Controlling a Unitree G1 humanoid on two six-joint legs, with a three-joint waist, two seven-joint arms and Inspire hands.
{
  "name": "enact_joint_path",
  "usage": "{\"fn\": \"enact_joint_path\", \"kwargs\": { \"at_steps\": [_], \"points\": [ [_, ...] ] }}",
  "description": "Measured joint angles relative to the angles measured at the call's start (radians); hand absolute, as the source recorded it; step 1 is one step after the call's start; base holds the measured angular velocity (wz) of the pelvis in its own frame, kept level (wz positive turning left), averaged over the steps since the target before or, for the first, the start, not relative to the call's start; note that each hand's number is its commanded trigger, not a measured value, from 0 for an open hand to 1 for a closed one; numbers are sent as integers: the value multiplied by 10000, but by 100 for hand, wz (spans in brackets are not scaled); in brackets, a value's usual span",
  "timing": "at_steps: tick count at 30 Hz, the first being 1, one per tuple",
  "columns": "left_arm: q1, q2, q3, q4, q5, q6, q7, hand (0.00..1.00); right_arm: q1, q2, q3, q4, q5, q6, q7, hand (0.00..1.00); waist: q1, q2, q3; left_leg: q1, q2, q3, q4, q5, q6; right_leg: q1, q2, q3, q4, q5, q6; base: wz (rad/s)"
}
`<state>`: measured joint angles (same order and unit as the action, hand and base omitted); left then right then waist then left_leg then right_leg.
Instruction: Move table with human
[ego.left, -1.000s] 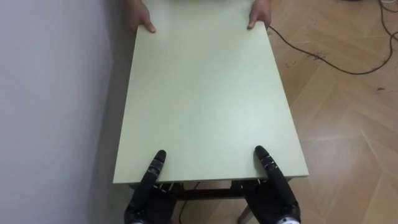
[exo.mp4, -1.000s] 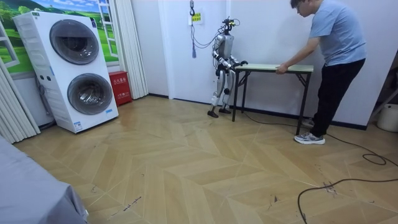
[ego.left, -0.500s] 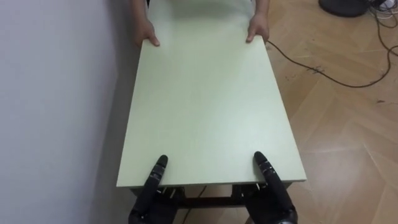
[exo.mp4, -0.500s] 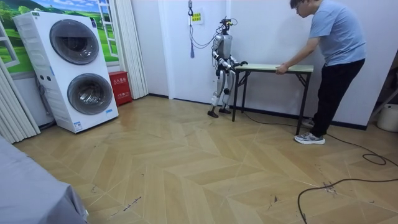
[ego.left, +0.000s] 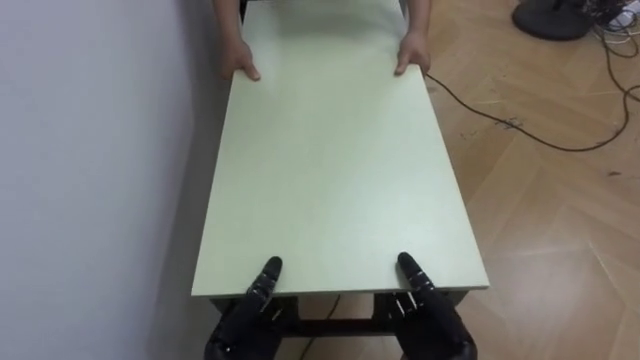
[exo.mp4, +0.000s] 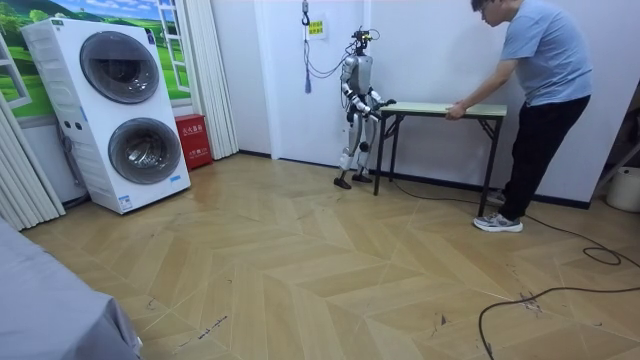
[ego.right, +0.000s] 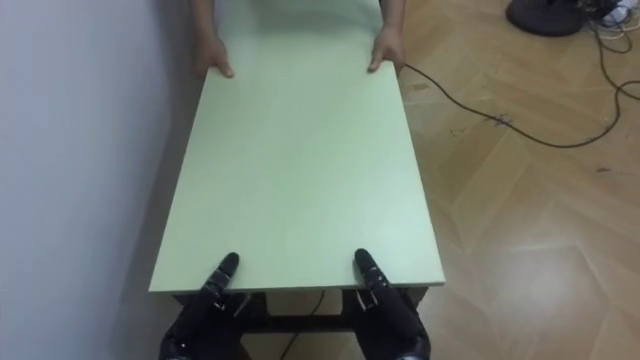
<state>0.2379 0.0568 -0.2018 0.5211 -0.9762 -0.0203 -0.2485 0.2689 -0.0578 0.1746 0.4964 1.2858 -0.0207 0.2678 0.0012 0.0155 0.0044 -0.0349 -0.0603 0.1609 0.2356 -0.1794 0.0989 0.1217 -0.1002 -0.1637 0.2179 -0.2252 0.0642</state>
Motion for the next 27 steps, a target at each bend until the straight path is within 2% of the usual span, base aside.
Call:
{"fn": "enact_joint_path", "kwargs": {
  "at_steps": [5,9,12,14,21,27],
  "points": [
    [-142,55,43,357,681,-114,-137,0,119,-178,1,75,-47,16,437,0,16,-43,9,123,-6,10,-86,4,-7,54,-3,-4,3,0,0,-7],
    [-19,433,6,1245,1491,-60,7,0,296,-318,-36,84,-38,7,643,0,-144,-126,35,121,-7,13,-118,3,-10,41,-4,-10,-41,0,0,0],
    [278,722,0,1738,1632,85,96,0,294,-344,-179,134,-42,11,856,0,-296,-276,124,62,-10,33,-109,-8,-27,30,-5,-50,-146,1,1,-1],
    [320,741,3,1878,1632,110,242,0,292,-376,-284,224,-68,18,975,0,-325,-298,114,2,-21,23,-83,-9,-26,-14,-14,-30,-144,1,1,0],
    [160,728,7,2537,1633,111,383,0,292,-368,-417,440,-346,120,1587,0,-401,-120,2,27,-22,24,-95,-8,-27,-1,-20,-10,-154,1,2,-2],
    [186,749,8,2613,1634,119,394,0,282,-555,-418,736,-370,241,1879,0,-486,-132,-1,118,-22,43,-126,-3,-33,90,-18,-19,-166,1,2,0]
  ]
}}
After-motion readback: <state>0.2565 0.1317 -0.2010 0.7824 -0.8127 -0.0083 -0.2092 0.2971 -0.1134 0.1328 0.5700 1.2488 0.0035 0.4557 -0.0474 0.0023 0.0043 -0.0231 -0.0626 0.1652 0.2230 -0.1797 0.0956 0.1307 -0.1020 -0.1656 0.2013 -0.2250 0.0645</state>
